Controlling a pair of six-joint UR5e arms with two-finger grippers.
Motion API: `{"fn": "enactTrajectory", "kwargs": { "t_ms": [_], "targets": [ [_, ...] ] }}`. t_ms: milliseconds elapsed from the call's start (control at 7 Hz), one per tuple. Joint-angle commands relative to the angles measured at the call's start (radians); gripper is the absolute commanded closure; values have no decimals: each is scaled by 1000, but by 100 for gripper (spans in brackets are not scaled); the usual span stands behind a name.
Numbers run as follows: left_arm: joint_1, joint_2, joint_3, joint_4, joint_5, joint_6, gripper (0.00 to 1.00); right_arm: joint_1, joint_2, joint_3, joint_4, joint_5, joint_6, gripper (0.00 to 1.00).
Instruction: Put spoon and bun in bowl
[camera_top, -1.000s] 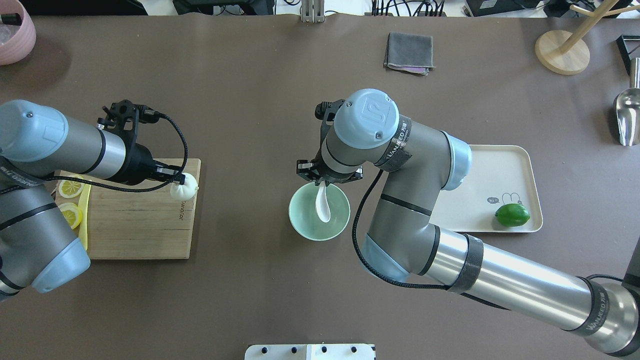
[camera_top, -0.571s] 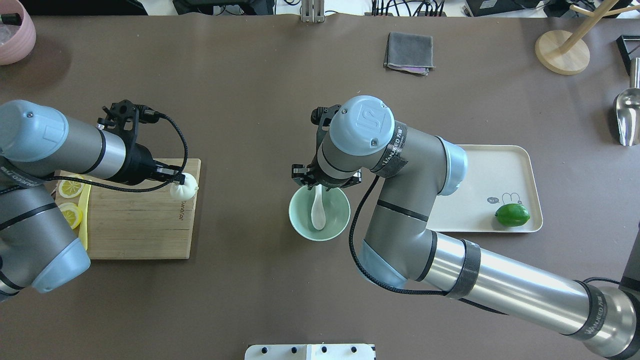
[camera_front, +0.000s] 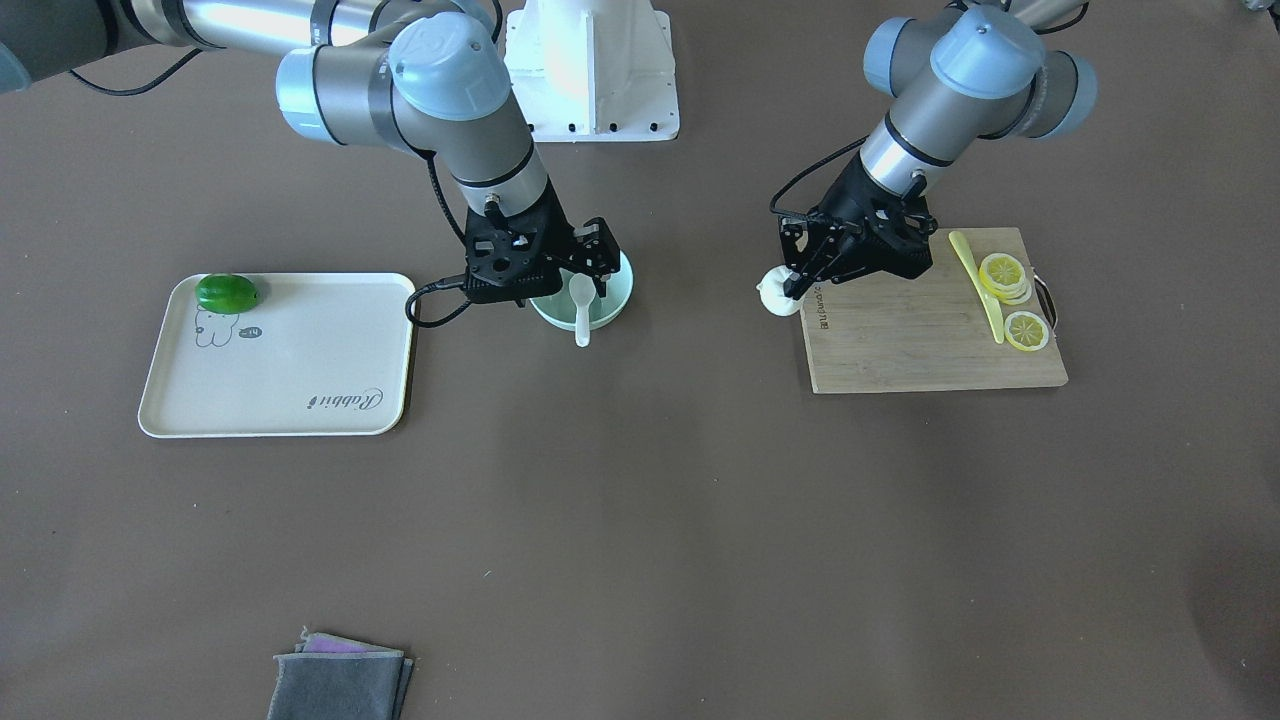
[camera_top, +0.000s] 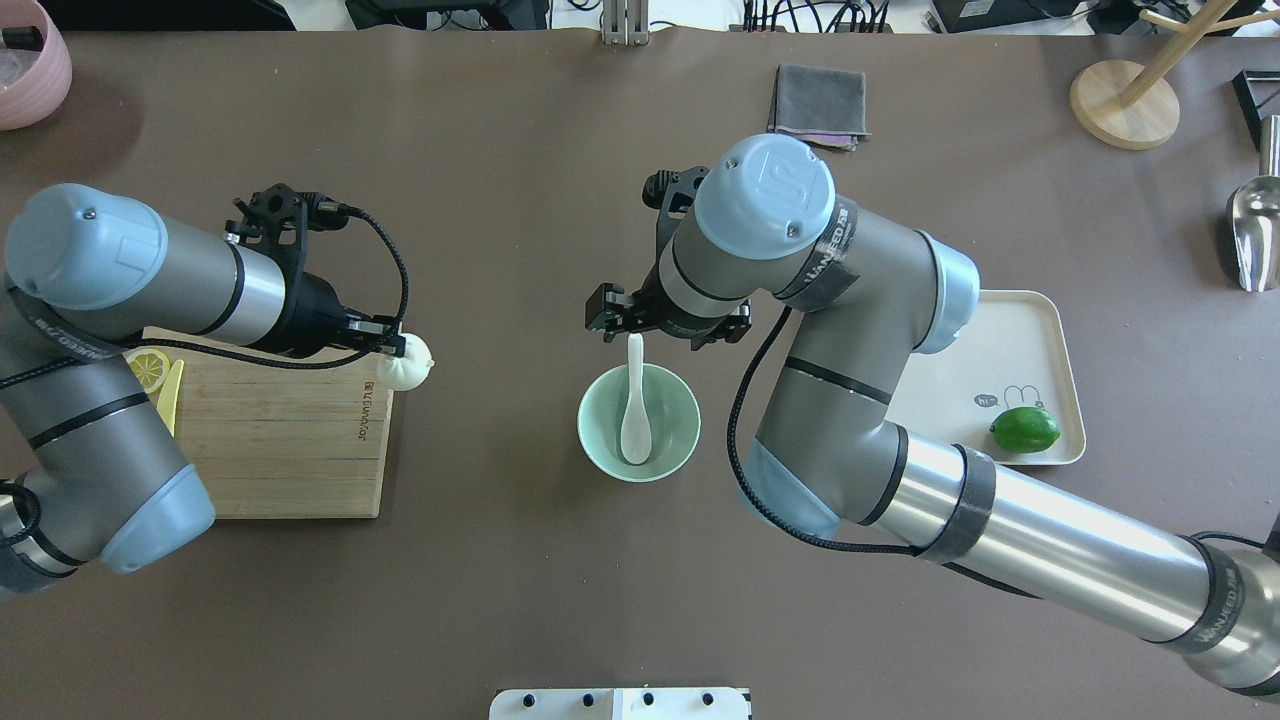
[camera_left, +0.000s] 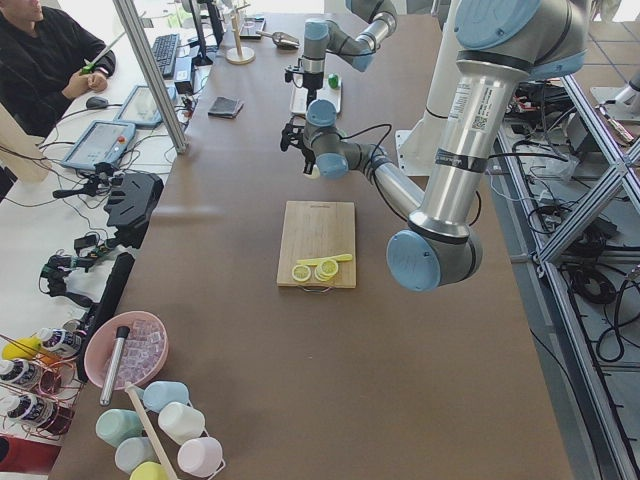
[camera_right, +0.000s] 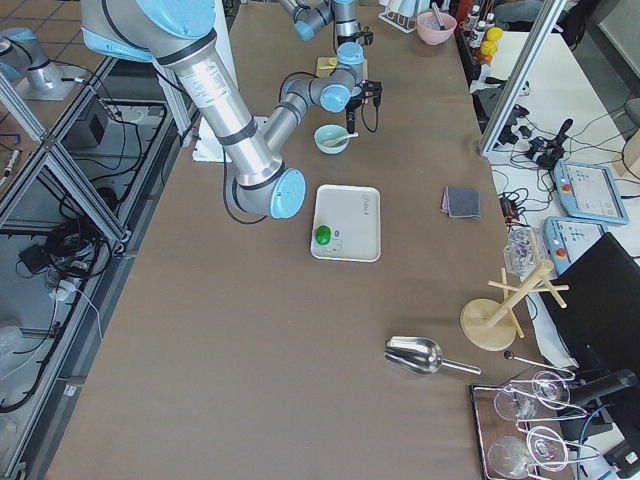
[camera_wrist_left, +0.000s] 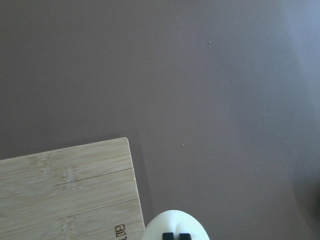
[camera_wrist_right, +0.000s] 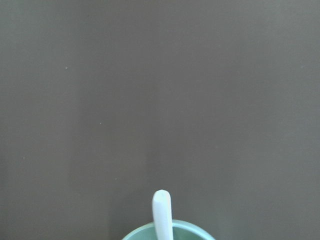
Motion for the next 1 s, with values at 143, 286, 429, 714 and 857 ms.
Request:
{"fn": "enactTrajectory", "kwargs": {
  "t_ms": [143,286,429,714,857],
  "targets": [
    [96,-162,31,1,6,-154,100,104,-130,47,0,59,-182,0],
    [110,-199,51,-2,6,-197,100,116,-143,49,0,61,-198,0],
    [145,-205,68,-6,29,-205,100,116,-149,50,0,61,-219,0],
    [205,-280,135,-10,158,-210,100,115,-164,78,-2,62,-222,0],
    [221,-290,145,-13,158,-216,100,118,-166,80,-2,62,-224,0]
  ]
}}
